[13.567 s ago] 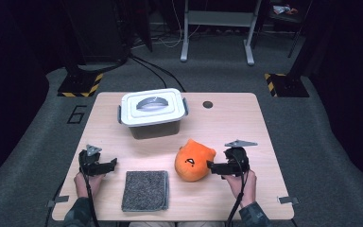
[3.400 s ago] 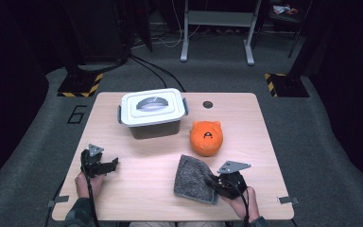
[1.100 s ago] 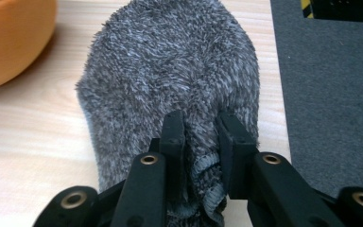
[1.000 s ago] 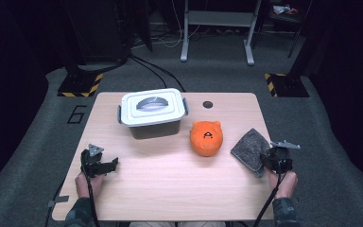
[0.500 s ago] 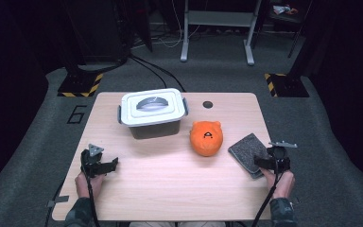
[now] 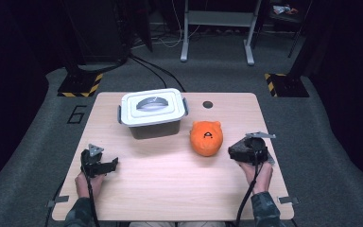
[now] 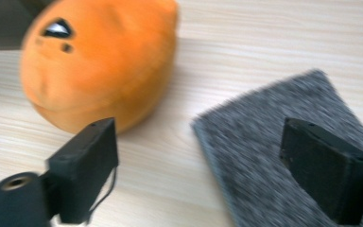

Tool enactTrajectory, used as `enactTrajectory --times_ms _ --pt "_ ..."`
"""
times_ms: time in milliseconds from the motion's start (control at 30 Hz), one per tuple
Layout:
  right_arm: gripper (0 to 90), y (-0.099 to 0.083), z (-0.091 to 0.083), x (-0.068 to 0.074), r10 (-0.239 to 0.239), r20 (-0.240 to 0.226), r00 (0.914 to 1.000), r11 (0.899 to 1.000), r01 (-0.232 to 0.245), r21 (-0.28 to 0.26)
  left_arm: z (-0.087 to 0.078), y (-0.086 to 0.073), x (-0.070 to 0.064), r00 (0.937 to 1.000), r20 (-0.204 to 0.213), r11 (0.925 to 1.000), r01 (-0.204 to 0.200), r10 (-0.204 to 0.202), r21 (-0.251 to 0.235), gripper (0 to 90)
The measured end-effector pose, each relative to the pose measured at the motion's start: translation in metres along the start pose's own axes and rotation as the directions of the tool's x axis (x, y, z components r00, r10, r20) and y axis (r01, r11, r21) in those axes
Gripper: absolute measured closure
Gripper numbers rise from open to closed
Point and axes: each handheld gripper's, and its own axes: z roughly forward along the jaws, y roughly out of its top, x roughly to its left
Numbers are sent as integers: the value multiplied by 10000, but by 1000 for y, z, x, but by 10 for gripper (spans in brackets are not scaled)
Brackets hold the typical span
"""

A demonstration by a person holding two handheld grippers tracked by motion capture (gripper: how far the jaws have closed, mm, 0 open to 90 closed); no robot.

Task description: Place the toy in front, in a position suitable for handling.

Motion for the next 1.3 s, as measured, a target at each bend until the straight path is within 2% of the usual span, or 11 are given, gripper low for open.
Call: enactTrajectory --times_ms 100,267,367,600,700,733,900,933,1000,1100,1300 --pt "68 7 6 12 -123 -143 9998 9999 122 -40 0 0 0 10000 3 10000 -6 6 10 155" --pt "47 19 16 29 -124 -744 9972 9997 108 -225 0 0 0 10000 6 10000 -1 1 6 156" --pt "43 29 23 42 -265 -900 9956 9995 247 -219 0 0 0 10000 12 10000 -2 2 10 156" --pt "51 47 43 67 -284 -893 9956 9996 282 -38 0 0 0 10000 17 10000 9 -9 3 156" --pt "123 50 53 73 -153 -743 9971 9998 162 109 0 0 0 10000 18 10000 8 -8 4 156" --pt "155 50 56 73 -248 -791 9966 9996 255 89 0 0 0 10000 17 10000 10 -10 3 156" --pt "304 42 70 71 -213 -248 9995 9988 224 440 0 0 0 10000 22 10000 9 -9 8 156" --pt "354 40 71 69 -86 -334 9994 9991 100 404 0 0 0 10000 24 10000 12 -12 6 157" --pt "441 37 72 65 -100 -276 9996 9989 113 465 0 0 0 10000 30 10000 11 -11 12 157" --pt "558 33 73 61 -71 -448 9990 9991 89 405 0 0 0 10000 25 10000 12 -12 10 157" --pt "657 29 70 56 -192 -543 9983 9998 189 -65 0 0 0 10000 27 10000 12 -12 9 157"
